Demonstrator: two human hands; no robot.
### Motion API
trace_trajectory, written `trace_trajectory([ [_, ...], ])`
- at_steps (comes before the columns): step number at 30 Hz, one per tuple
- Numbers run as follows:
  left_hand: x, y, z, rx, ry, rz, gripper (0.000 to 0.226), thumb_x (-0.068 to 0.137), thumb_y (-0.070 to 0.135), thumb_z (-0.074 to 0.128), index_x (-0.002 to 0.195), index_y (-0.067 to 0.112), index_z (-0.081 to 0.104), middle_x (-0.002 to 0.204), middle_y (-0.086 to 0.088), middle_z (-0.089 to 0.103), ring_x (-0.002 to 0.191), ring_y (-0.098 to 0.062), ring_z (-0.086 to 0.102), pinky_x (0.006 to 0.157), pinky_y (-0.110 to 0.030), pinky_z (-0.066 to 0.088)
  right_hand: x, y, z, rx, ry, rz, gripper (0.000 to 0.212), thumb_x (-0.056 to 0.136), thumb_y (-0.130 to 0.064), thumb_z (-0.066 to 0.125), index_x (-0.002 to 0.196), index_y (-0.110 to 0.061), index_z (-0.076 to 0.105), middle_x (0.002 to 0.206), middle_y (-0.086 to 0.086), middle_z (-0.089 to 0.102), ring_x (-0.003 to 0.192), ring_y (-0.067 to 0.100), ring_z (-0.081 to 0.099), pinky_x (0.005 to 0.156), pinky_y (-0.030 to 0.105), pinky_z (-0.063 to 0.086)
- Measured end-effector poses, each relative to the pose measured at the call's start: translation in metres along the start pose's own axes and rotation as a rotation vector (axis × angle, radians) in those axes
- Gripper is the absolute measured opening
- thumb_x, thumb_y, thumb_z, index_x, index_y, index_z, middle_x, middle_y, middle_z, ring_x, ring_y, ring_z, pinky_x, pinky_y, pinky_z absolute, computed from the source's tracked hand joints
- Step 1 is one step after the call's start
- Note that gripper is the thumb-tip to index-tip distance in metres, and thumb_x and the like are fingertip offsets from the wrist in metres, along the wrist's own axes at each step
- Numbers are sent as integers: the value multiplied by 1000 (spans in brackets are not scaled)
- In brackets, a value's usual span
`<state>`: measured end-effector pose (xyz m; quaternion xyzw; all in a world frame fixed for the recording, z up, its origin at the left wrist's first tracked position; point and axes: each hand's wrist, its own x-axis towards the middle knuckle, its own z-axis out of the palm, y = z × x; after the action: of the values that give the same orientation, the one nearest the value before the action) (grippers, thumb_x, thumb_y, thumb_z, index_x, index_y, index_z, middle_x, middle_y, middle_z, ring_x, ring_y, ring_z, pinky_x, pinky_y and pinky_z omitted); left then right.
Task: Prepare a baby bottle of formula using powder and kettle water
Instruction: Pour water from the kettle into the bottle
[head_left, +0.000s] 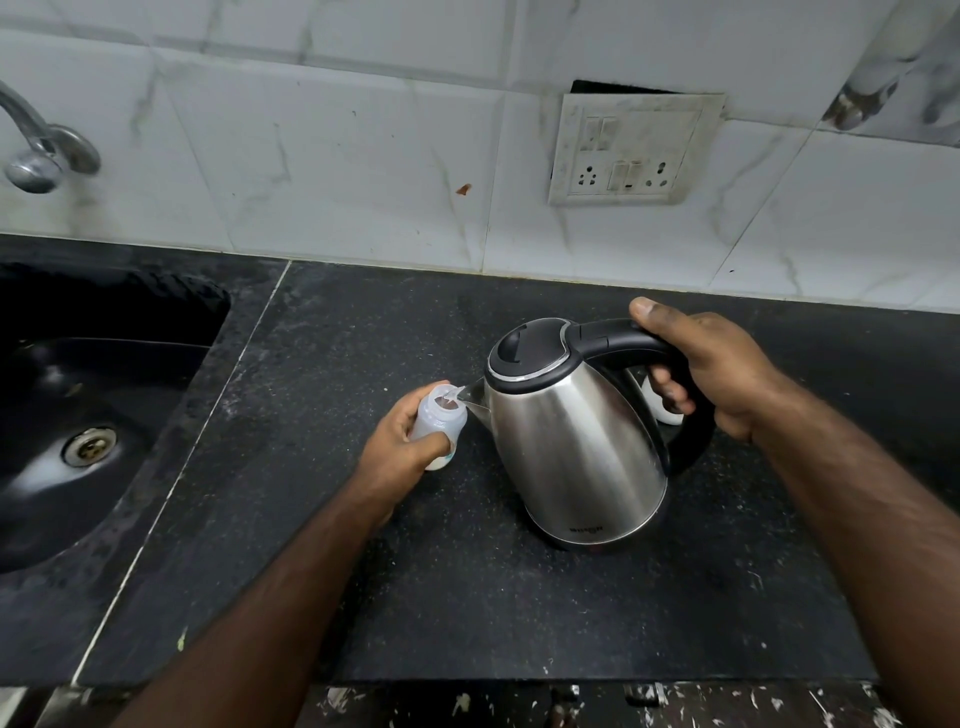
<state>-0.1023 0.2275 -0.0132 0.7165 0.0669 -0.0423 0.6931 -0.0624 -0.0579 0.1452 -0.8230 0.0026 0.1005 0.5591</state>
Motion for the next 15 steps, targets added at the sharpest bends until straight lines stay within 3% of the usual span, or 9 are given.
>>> trace_trajectory([
  [15,2,-5,-3,7,11,-20,68,63,13,67,125,41,66,128,8,72,118,-10,67,96,-31,51,4,1,-1,-7,-11,-1,67,68,-80,68,46,-18,58,48,6,48,36,18,37,38,22,33],
])
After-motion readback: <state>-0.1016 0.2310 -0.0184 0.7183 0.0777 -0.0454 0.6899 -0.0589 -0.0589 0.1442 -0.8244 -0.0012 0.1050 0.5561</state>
